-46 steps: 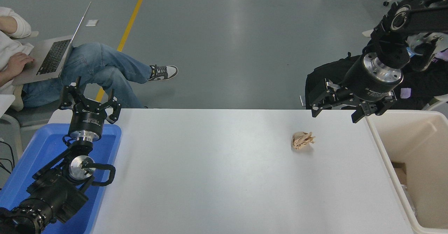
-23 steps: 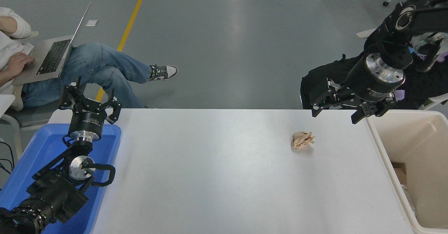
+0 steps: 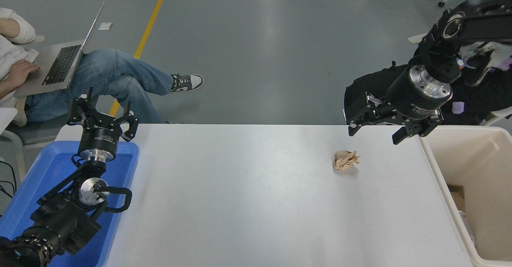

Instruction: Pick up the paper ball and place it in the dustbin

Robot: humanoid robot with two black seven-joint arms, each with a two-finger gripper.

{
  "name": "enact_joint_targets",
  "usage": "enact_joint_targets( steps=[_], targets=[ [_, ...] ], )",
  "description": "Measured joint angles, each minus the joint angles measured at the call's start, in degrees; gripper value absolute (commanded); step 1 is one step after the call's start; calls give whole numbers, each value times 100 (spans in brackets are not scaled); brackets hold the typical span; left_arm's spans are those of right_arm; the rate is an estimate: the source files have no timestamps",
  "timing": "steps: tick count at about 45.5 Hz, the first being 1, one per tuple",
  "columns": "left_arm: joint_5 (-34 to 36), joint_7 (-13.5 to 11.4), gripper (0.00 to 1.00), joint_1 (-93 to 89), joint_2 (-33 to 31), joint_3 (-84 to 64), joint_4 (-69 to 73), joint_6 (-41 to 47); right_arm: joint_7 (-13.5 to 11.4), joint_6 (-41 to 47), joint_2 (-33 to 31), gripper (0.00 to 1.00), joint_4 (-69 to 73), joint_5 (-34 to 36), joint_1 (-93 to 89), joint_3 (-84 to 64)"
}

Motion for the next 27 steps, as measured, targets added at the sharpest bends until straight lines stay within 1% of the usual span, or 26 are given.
enact_joint_targets(
  steps=[7, 12, 19, 27],
  targets=[
    [-2, 1, 99, 0, 0, 0, 0, 0, -2, -768, 339, 100, -552, -224, -854, -41],
    [-2, 1, 99, -1, 0, 0, -1, 0, -3, -1525, 704, 100, -979, -560, -1498, -144],
    [-1, 1, 99, 0, 0, 0, -1, 0, -1, -2428, 1007, 100, -1480, -824, -2160, -203],
    [-1, 2, 99, 0, 0, -1, -1, 0, 0, -3107, 1274, 100, -2064, -936, -2765, -111]
  ],
)
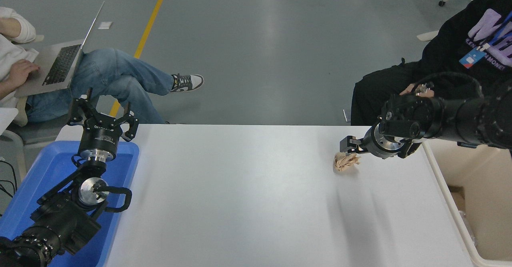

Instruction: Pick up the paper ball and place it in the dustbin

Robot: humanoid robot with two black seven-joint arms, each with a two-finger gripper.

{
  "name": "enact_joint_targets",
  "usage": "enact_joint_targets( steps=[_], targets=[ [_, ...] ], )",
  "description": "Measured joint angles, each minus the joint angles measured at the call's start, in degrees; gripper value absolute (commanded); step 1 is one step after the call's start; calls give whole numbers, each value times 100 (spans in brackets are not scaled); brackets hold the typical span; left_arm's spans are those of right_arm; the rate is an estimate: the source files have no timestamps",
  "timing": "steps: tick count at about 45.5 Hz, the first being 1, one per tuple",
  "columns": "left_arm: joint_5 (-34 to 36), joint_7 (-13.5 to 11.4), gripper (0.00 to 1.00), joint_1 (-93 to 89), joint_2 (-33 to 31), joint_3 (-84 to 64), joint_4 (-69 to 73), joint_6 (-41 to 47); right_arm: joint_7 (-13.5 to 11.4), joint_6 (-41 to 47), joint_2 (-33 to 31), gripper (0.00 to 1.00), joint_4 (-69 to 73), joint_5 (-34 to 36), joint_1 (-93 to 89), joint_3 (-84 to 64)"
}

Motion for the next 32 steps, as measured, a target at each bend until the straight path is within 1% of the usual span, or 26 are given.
enact_joint_targets(
  steps=[13, 18, 26, 32],
  targets=[
    [-2, 0, 99, 0, 0, -1, 0, 0, -28, -472, 347, 100, -1153, -71, -1026, 997],
    [-2, 0, 99, 0, 0, -1, 0, 0, -38, -540, 456, 94, -1638, -93, -1357, 1317],
    [-1, 0, 99, 0, 0, -1, 0, 0, -83, -599, 544, 94, -2253, -142, -1717, 1554],
    [-1, 0, 99, 0, 0, -1, -1, 0, -194, -620, 573, 95, -2524, -164, -1891, 1607]
  ],
)
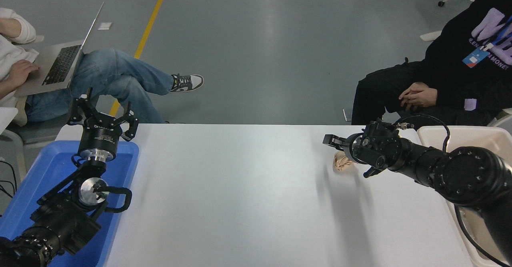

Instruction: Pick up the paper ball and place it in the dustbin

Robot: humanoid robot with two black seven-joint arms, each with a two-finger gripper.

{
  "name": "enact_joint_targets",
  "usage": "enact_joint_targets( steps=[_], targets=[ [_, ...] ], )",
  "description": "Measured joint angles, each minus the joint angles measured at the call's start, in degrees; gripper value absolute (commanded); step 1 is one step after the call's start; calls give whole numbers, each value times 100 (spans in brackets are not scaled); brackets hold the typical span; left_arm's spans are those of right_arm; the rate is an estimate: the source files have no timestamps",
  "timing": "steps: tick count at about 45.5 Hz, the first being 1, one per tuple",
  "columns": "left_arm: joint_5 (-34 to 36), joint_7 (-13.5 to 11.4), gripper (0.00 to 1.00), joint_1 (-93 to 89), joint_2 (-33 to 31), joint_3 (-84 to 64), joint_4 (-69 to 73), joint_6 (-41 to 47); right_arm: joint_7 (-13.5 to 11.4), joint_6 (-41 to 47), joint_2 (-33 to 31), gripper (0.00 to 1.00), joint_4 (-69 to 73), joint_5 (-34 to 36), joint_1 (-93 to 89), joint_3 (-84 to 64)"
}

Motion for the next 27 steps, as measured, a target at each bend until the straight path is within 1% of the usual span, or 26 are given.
enact_joint_targets(
  steps=[3, 7, 27],
  targets=[
    [0, 0, 99, 0, 0, 0, 0, 0, -47, -2, 11, 95, -81, -7, -71, 16],
    [0, 0, 99, 0, -1, 0, -1, 0, -90, -10, 19, 98, -156, -22, -155, 23],
    [0, 0, 99, 0, -1, -1, 3, 0, -165, -135, 34, 98, -265, 13, -368, 69]
  ],
)
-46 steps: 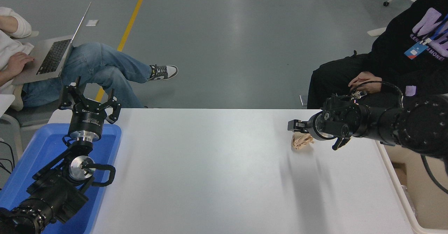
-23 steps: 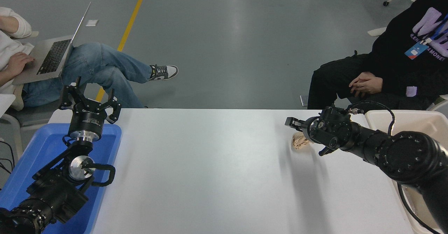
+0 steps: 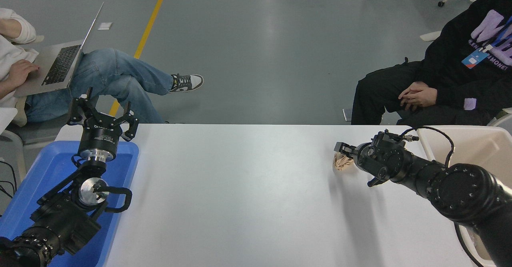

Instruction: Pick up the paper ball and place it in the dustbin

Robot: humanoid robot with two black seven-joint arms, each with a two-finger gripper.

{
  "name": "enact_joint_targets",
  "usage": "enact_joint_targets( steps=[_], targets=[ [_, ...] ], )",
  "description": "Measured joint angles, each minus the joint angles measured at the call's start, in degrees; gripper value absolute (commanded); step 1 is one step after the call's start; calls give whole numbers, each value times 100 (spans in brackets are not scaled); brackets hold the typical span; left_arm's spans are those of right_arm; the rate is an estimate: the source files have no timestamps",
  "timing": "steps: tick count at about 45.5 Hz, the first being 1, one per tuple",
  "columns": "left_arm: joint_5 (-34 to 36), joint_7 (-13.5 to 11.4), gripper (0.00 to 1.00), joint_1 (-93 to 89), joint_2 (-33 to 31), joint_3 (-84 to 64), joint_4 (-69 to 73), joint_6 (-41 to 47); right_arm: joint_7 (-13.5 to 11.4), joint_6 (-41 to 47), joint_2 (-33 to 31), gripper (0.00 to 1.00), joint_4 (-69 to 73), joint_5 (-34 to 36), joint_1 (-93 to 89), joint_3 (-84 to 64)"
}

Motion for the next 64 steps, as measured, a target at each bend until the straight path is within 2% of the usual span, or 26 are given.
enact_joint_targets(
  steps=[21, 27, 34, 39, 41, 45, 48, 49, 64],
  targets=[
    [0, 0, 99, -1, 0, 2, 0, 0, -10, -147, 2, 99, 14, 34, -116, 499],
    [0, -1, 99, -1, 0, 2, 0, 0, -8, -154, 2, 96, 14, 35, -138, 694],
    [0, -1, 99, -1, -2, 2, 0, 0, 1, -169, 2, 67, 6, 35, -156, 847],
    [0, -1, 99, -1, -3, 2, -1, 0, 7, -183, 2, 57, 7, 35, -182, 906],
    [0, -1, 99, -1, -3, 2, -2, 0, 12, -187, 2, 50, 14, 35, -190, 920],
    [0, -1, 99, -1, -3, 2, -3, 0, 21, -194, 2, 27, 29, 35, -205, 946],
    [0, -1, 99, -1, -3, 2, -3, 0, 25, -201, 2, 3, 40, 40, -212, 964],
    [0, -1, 99, -1, -3, 2, -3, 0, 25, -202, 2, 0, 45, 43, -215, 978],
    [0, -4, 99, -1, -1, 2, -3, 0, 29, -200, 2, 0, 116, 360, -257, 1247]
  ],
)
